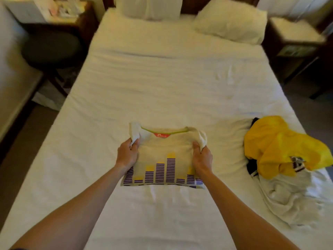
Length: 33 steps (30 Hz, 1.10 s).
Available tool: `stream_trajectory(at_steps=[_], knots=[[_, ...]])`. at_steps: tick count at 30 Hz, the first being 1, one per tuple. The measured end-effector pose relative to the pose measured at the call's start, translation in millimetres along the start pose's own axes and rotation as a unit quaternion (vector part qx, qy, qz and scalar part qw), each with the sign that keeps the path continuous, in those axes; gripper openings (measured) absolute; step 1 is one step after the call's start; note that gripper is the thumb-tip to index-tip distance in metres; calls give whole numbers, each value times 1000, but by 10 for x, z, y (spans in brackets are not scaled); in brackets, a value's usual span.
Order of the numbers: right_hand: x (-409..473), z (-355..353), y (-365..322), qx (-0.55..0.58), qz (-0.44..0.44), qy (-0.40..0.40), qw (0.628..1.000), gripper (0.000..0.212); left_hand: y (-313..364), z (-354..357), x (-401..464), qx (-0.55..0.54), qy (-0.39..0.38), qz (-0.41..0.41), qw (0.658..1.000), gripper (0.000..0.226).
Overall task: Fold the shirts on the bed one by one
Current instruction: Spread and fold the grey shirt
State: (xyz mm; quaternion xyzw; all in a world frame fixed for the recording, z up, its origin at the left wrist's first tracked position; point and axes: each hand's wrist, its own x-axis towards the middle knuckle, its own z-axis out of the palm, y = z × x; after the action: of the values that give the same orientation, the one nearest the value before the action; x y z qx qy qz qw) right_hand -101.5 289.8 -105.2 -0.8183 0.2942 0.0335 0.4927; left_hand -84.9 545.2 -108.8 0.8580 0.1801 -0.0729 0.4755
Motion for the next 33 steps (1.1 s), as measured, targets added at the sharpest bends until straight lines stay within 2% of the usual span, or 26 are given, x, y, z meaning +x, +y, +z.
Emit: stream_trajectory(at_steps=[5,9,13,15,22,26,33], knots=[[-84,-687,-1951,32,-105,18,994,51,1624,-1152,109,-26,61,82,994,34],[-440,-1223,-3236,45,-179,14,983,58,2720,-2179,-101,-25,111,151,982,31],[-1010,-1557,-4283,68,-249,2,966,59,3440,-3190,-493,-11,168,197,966,37],[-1349,-1625,-4706,67,-292,3,954,56,3616,-3667,-752,-12,202,219,955,33],[-2640,-1335,-5597,93,-396,-49,912,48,3471,-5226,-1779,-2,289,235,928,31],[-3463,-923,-5848,97,-426,-94,894,55,3089,-5992,-2438,3,344,214,914,28],[-4925,-55,-6263,83,-492,-181,848,55,2311,-7240,-3584,71,451,165,874,40]])
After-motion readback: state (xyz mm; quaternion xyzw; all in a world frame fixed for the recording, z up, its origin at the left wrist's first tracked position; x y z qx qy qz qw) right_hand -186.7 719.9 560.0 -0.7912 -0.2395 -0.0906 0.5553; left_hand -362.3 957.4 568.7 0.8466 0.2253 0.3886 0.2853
